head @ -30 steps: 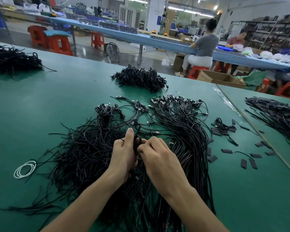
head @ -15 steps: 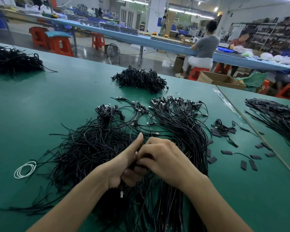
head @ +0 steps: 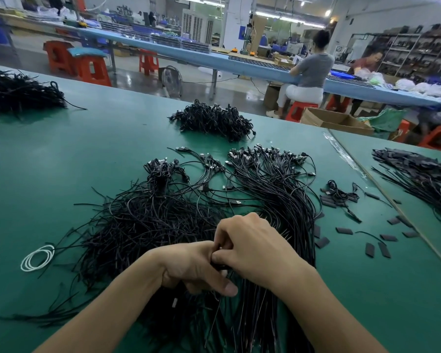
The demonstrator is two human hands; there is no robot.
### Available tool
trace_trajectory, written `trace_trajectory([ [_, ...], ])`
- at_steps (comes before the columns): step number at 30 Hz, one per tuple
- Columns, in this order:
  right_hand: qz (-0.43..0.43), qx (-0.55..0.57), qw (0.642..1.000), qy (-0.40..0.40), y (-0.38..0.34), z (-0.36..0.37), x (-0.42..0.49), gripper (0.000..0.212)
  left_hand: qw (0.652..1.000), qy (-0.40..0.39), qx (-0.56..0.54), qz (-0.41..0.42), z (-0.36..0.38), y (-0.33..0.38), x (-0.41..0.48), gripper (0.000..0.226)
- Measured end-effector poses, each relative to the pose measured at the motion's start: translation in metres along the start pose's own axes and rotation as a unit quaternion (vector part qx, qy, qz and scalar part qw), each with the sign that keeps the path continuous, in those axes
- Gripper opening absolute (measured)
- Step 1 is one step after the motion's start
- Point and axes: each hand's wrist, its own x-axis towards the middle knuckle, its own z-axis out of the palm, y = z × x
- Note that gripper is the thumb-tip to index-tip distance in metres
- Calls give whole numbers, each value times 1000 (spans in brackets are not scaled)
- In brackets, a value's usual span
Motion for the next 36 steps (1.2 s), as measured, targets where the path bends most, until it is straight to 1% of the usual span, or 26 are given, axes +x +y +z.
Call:
trace_trajectory([
  [3, -27, -3, 1000, -2, -2, 1, -2, 8, 998, 51, 24, -29, 2, 2, 2, 35],
  [8, -64, 0, 998, -18, -3, 2, -2, 15, 994, 93, 42, -45, 6, 2, 7, 41],
  [11, -85, -26, 996, -20, -5, 3, -1, 16, 993, 104, 36, -45, 8, 0, 9, 34],
  [14, -99, -29, 994, -23, -6, 2, -1, 19, 992, 108, 40, -44, 11, 0, 8, 25],
  [16, -107, -30, 994, -19, -6, 2, -2, 19, 992, 117, 22, -34, 11, 1, 7, 20],
  [18, -110, -31, 993, 7, -4, 3, -4, 18, 989, 143, -40, -11, 10, -2, 7, 23],
  [20, -105, -20, 993, 53, -1, 5, -5, 17, 975, 164, -145, 36, 9, -4, 7, 14],
  [21, -97, -8, 992, 80, 2, 6, -6, 17, 963, 172, -199, 56, 8, -4, 8, 12],
  [24, -54, 40, 982, 174, 9, 11, -3, 19, 920, 184, -329, 106, 7, -1, 13, 19],
  [26, -11, 101, 968, 230, 12, 13, 0, 20, 898, 186, -371, 146, 7, 0, 17, 21],
  [27, 8, 140, 956, 257, 13, 14, 1, 23, 895, 192, -369, 164, 7, -1, 18, 20],
  [29, 38, 223, 924, 308, 14, 14, 2, 30, 894, 205, -349, 191, 7, -1, 20, 27],
  [30, 47, 250, 909, 329, 13, 15, 3, 31, 898, 225, -321, 200, 6, -1, 22, 31],
  [31, 55, 269, 898, 344, 12, 15, 4, 30, 905, 259, -268, 206, 6, 0, 23, 33],
  [33, 68, 329, 876, 346, 10, 19, 6, 25, 914, 328, -122, 207, 7, 4, 24, 29],
  [34, 73, 378, 862, 332, 9, 22, 8, 22, 910, 351, -74, 210, 7, 4, 25, 26],
  [35, 77, 429, 844, 313, 8, 24, 9, 20, 903, 367, -63, 215, 8, 4, 25, 24],
  [36, 81, 478, 823, 295, 8, 25, 9, 19, 896, 374, -81, 227, 9, 4, 25, 19],
])
